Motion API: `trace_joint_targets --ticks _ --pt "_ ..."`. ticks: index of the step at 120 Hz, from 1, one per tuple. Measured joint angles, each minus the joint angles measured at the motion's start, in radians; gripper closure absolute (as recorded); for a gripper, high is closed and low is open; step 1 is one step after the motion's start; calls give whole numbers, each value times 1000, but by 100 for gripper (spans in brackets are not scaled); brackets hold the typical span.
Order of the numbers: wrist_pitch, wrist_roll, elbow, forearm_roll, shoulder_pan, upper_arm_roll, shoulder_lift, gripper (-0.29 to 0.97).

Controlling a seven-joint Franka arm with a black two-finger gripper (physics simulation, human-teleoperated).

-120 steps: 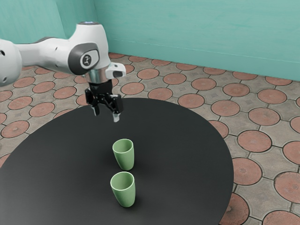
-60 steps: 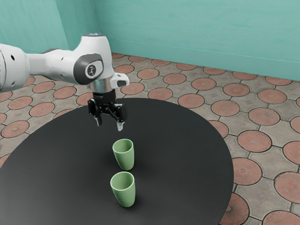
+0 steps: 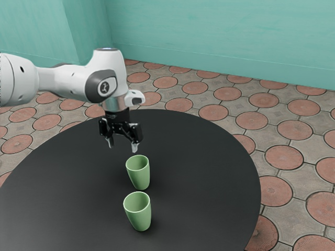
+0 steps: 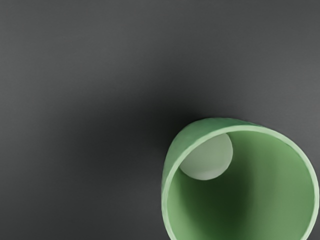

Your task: Place the left cup onto the right cup

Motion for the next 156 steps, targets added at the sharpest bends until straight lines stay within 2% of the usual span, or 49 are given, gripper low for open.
trace_joint_targets --ticks 156 --pt "67 -28 -26 -4 6 16 75 0"
